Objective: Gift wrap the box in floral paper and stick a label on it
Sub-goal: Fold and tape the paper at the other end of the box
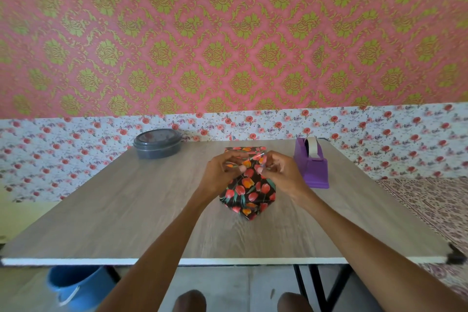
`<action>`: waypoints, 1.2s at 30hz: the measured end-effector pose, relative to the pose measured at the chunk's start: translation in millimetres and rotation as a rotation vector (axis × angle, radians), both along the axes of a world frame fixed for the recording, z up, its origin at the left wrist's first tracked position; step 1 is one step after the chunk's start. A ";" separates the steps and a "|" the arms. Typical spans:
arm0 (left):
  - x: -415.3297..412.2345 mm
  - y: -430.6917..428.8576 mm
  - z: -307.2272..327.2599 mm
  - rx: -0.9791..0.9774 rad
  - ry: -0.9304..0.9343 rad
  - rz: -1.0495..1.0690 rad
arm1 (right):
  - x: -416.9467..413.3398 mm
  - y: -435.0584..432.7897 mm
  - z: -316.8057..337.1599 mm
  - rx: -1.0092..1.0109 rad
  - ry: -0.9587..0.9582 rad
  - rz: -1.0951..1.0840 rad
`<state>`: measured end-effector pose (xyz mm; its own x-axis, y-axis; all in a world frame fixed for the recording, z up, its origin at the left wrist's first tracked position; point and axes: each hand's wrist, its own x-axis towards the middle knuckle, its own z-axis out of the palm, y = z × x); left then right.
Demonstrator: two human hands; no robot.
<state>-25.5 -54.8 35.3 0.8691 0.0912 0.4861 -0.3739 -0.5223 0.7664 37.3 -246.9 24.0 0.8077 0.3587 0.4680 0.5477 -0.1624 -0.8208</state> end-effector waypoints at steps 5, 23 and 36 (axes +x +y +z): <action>-0.9 -2.7 1.4 0.006 -0.050 0.068 | -3.6 3.3 0.8 0.013 -0.008 -0.024; -10.2 12.4 2.1 -0.001 0.016 -0.014 | -2.4 11.3 4.0 -0.065 0.078 -0.014; 3.0 21.2 7.4 -0.051 0.188 0.000 | -3.9 10.8 10.5 -0.058 0.154 0.038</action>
